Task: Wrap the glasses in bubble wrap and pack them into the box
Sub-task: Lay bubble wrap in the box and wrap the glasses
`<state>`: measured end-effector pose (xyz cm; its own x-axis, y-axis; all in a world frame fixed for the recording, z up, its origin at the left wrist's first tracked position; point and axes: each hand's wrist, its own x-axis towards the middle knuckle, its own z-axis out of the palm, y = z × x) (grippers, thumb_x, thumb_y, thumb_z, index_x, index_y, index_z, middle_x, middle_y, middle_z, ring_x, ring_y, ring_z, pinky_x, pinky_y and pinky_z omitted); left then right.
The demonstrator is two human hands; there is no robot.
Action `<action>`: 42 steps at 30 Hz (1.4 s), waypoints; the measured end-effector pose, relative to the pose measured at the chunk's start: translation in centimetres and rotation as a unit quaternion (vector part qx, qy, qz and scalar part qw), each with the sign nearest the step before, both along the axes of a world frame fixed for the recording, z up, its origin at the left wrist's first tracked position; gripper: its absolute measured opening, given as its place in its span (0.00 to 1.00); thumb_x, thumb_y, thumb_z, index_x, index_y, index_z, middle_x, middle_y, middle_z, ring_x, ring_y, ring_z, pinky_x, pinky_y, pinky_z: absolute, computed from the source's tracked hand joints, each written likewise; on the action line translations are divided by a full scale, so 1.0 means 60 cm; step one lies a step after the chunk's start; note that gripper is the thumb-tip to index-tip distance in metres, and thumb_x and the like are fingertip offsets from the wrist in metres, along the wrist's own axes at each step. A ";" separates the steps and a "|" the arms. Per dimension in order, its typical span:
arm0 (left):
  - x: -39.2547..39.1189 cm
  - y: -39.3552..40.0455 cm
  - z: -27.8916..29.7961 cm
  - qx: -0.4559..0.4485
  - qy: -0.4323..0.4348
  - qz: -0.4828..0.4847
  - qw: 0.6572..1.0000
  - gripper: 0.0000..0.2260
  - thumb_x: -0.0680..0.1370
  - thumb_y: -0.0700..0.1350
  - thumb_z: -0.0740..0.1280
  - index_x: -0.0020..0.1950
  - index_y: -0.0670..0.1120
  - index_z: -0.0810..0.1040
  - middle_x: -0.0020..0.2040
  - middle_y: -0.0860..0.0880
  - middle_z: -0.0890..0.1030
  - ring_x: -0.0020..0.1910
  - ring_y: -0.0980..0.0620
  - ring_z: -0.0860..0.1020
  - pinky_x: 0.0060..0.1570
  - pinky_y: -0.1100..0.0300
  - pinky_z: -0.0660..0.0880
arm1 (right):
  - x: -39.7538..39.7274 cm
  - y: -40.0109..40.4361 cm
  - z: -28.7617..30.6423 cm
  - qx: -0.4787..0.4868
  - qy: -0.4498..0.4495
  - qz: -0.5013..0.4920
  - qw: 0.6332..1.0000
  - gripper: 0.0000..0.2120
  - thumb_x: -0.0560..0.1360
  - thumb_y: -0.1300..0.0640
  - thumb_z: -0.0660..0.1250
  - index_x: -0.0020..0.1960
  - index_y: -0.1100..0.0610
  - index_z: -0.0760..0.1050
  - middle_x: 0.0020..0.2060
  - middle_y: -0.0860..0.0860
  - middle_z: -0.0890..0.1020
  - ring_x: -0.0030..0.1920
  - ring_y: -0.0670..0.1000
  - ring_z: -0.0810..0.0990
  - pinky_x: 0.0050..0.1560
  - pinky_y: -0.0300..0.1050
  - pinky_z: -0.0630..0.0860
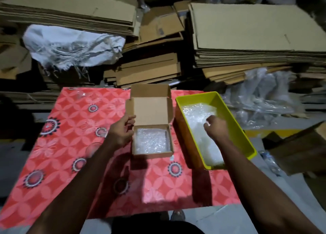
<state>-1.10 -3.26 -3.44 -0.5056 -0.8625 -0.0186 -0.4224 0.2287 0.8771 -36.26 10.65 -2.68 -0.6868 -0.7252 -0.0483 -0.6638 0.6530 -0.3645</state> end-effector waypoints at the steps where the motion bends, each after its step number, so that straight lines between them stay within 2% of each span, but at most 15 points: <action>1: -0.020 0.015 0.001 0.007 0.007 -0.007 1.000 0.25 0.69 0.40 0.63 0.67 0.42 0.75 0.52 0.47 0.80 0.49 0.54 0.77 0.46 0.77 0.70 | -0.021 0.007 -0.017 0.079 -0.020 0.031 0.996 0.19 0.75 0.48 0.68 0.62 0.57 0.79 0.57 0.58 0.83 0.58 0.61 0.80 0.56 0.48 0.75; 4: -0.065 0.050 -0.004 0.025 -0.006 -0.018 1.000 0.27 0.67 0.42 0.63 0.66 0.47 0.75 0.52 0.49 0.81 0.46 0.56 0.78 0.45 0.75 0.72 | -0.056 0.019 -0.073 0.208 -0.038 0.105 0.972 0.21 0.73 0.43 0.72 0.62 0.51 0.79 0.57 0.54 0.83 0.61 0.57 0.80 0.60 0.47 0.75; 6: -0.087 0.070 -0.009 0.004 -0.018 -0.037 0.999 0.25 0.69 0.40 0.65 0.67 0.44 0.75 0.53 0.47 0.83 0.48 0.60 0.80 0.48 0.75 0.72 | -0.063 0.026 -0.098 0.194 -0.021 0.098 0.976 0.11 0.70 0.46 0.71 0.50 0.49 0.83 0.51 0.52 0.85 0.54 0.56 0.83 0.52 0.46 0.79; 8: -0.107 0.086 -0.008 0.005 -0.024 -0.033 0.999 0.22 0.73 0.33 0.66 0.67 0.43 0.76 0.54 0.44 0.83 0.51 0.57 0.81 0.48 0.74 0.72 | -0.062 0.035 -0.102 0.152 -0.015 0.076 0.985 0.08 0.69 0.52 0.66 0.45 0.49 0.82 0.46 0.52 0.85 0.49 0.57 0.84 0.45 0.46 0.81; 10: -0.123 0.094 -0.009 0.000 -0.031 -0.016 0.999 0.23 0.73 0.29 0.65 0.66 0.44 0.76 0.53 0.45 0.83 0.51 0.51 0.82 0.46 0.72 0.74 | -0.055 0.040 -0.092 0.122 -0.004 0.085 0.989 0.09 0.71 0.51 0.68 0.50 0.51 0.81 0.51 0.54 0.83 0.53 0.59 0.82 0.49 0.48 0.80; 13: -0.141 0.104 -0.009 -0.001 -0.038 -0.013 0.999 0.22 0.72 0.35 0.66 0.65 0.47 0.77 0.51 0.50 0.84 0.49 0.53 0.82 0.51 0.60 0.77 | -0.059 0.037 -0.091 0.161 0.010 0.120 0.980 0.25 0.71 0.41 0.74 0.63 0.53 0.78 0.60 0.56 0.79 0.61 0.59 0.78 0.59 0.49 0.76; 16: -0.150 0.113 -0.007 0.001 -0.040 -0.025 0.999 0.22 0.71 0.39 0.65 0.65 0.49 0.77 0.51 0.51 0.84 0.50 0.55 0.82 0.52 0.57 0.77 | -0.062 0.035 -0.093 0.156 0.004 0.105 0.982 0.14 0.73 0.48 0.74 0.56 0.51 0.83 0.57 0.52 0.83 0.57 0.56 0.81 0.53 0.44 0.77; 20: -0.158 0.123 -0.001 -0.023 -0.026 -0.035 0.999 0.17 0.76 0.32 0.67 0.62 0.47 0.79 0.51 0.50 0.84 0.50 0.58 0.81 0.51 0.64 0.77 | -0.054 0.040 -0.071 0.074 0.016 0.061 0.995 0.05 0.74 0.51 0.71 0.48 0.47 0.85 0.49 0.50 0.85 0.49 0.54 0.83 0.41 0.40 0.73; 25: -0.176 0.110 0.016 0.082 0.035 -0.072 0.993 0.13 0.76 0.37 0.72 0.61 0.44 0.80 0.55 0.45 0.84 0.56 0.52 0.82 0.55 0.64 0.77 | -0.027 0.052 0.002 -0.127 0.098 0.099 0.982 0.05 0.74 0.49 0.74 0.48 0.47 0.86 0.54 0.44 0.85 0.54 0.52 0.76 0.44 0.45 0.71; 28: -0.195 0.115 0.052 0.184 0.108 -0.066 0.975 0.23 0.72 0.47 0.78 0.64 0.42 0.79 0.57 0.45 0.83 0.54 0.56 0.83 0.53 0.65 0.77 | 0.012 0.050 0.052 -0.203 0.119 0.126 0.964 0.04 0.73 0.49 0.74 0.46 0.47 0.86 0.55 0.43 0.84 0.55 0.52 0.74 0.50 0.48 0.74; 30: -0.208 0.125 0.080 0.196 0.137 -0.065 0.969 0.19 0.74 0.44 0.76 0.63 0.42 0.79 0.55 0.46 0.84 0.49 0.60 0.82 0.46 0.69 0.76 | 0.048 0.047 0.082 -0.248 0.141 0.151 0.947 0.03 0.72 0.51 0.76 0.44 0.48 0.87 0.55 0.43 0.84 0.55 0.53 0.74 0.50 0.49 0.75; 33: -0.210 0.133 0.114 0.166 0.196 -0.039 0.966 0.08 0.76 0.41 0.74 0.54 0.43 0.83 0.51 0.44 0.86 0.48 0.55 0.82 0.45 0.66 0.76 | 0.107 0.040 0.121 -0.307 0.156 0.196 0.918 0.03 0.71 0.53 0.77 0.44 0.51 0.86 0.56 0.44 0.84 0.55 0.55 0.74 0.52 0.51 0.76; 36: -0.183 0.131 0.151 0.163 0.256 -0.013 0.953 0.04 0.77 0.40 0.72 0.51 0.44 0.84 0.45 0.46 0.86 0.44 0.51 0.83 0.44 0.60 0.79 | 0.146 0.037 0.151 -0.373 0.071 0.153 0.912 0.13 0.72 0.47 0.76 0.54 0.51 0.84 0.62 0.45 0.81 0.57 0.50 0.73 0.60 0.44 0.71; 39: -0.145 0.117 0.178 0.179 0.275 0.016 0.945 0.05 0.74 0.38 0.72 0.49 0.42 0.83 0.39 0.47 0.84 0.33 0.52 0.81 0.34 0.60 0.79 | 0.155 0.030 0.166 -0.328 -0.123 0.071 0.934 0.29 0.70 0.43 0.77 0.67 0.50 0.74 0.59 0.48 0.80 0.58 0.49 0.77 0.59 0.49 0.75; 42: -0.113 0.095 0.196 0.159 0.269 0.036 0.949 0.05 0.77 0.34 0.69 0.49 0.43 0.83 0.39 0.50 0.85 0.30 0.55 0.80 0.28 0.62 0.76 | 0.161 0.012 0.169 -0.258 -0.336 0.129 0.897 0.25 0.66 0.48 0.78 0.60 0.54 0.80 0.46 0.53 0.86 0.48 0.54 0.84 0.54 0.55 0.78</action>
